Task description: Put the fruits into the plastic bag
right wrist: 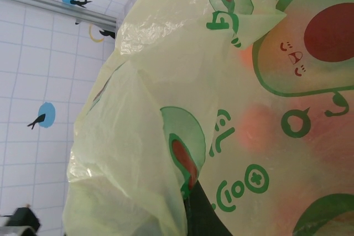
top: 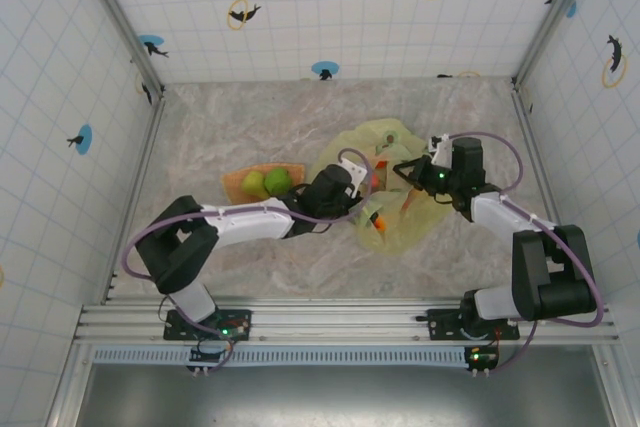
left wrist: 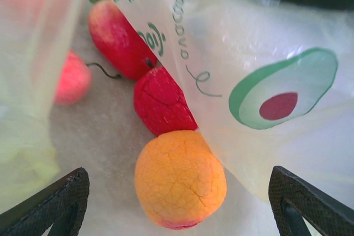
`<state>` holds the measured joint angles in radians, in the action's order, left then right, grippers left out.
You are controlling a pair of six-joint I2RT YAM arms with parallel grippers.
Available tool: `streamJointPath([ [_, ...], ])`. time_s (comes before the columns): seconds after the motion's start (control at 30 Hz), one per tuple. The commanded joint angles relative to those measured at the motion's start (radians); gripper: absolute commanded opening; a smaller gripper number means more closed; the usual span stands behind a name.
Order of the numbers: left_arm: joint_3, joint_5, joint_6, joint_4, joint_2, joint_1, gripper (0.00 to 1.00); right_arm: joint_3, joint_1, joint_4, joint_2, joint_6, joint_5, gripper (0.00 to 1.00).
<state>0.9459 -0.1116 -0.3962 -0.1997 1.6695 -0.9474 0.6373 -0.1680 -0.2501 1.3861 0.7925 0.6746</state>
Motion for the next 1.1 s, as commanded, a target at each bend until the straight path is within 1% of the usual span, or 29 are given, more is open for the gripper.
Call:
streamJointPath([
  [0.0, -0.033, 0.045, 0.030, 0.048, -0.058, 0.028, 0.86, -0.004, 0.007, -0.012, -0.012, -0.013, 0.000, 0.00],
  [0.37, -0.135, 0.029, 0.052, 0.057, -0.265, 0.078, 0.86, -0.008, 0.010, -0.027, 0.002, -0.006, 0.006, 0.00],
  [0.47, -0.161, 0.055, 0.052, 0.088, -0.326, 0.102, 0.86, -0.008, 0.010, -0.026, -0.004, -0.008, 0.004, 0.00],
  [0.57, -0.176, 0.108, 0.030, 0.140, -0.377, 0.141, 0.87, -0.010, 0.011, -0.025, -0.010, -0.009, 0.003, 0.00],
  [0.67, -0.186, 0.166, -0.016, 0.209, -0.420, 0.203, 0.87, -0.009, 0.012, -0.021, -0.013, -0.010, 0.003, 0.00],
  [0.8, -0.219, 0.193, -0.072, 0.278, -0.485, 0.309, 0.87, -0.011, 0.012, -0.021, -0.015, -0.009, 0.003, 0.00],
  [0.97, -0.253, 0.265, -0.095, 0.365, -0.557, 0.423, 0.90, -0.013, 0.014, -0.020, -0.019, -0.010, 0.003, 0.00],
  [1.07, -0.264, 0.272, -0.120, 0.411, -0.575, 0.511, 0.92, -0.014, 0.013, -0.022, -0.019, -0.009, 0.000, 0.00],
])
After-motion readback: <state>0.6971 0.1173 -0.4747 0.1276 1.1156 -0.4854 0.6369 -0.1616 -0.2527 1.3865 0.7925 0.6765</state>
